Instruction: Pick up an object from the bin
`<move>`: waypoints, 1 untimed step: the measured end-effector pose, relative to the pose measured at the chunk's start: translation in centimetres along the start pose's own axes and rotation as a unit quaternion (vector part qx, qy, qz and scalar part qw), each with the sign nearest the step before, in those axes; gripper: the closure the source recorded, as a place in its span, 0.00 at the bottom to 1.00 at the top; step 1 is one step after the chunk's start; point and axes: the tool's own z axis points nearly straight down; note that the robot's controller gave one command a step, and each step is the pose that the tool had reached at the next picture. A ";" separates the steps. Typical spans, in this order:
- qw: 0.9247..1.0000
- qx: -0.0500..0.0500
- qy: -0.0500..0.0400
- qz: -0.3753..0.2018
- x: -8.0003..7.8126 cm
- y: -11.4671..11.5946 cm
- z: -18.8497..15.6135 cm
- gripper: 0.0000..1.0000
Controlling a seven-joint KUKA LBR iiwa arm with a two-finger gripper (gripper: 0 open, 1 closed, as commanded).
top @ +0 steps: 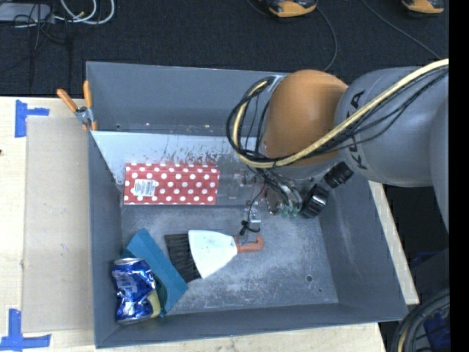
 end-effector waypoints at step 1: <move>1.000 0.000 -0.004 0.000 -0.2 0.0 -0.5 0.00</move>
Offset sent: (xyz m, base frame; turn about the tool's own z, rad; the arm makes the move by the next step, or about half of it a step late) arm -0.1106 -0.0127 -0.0250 -0.1470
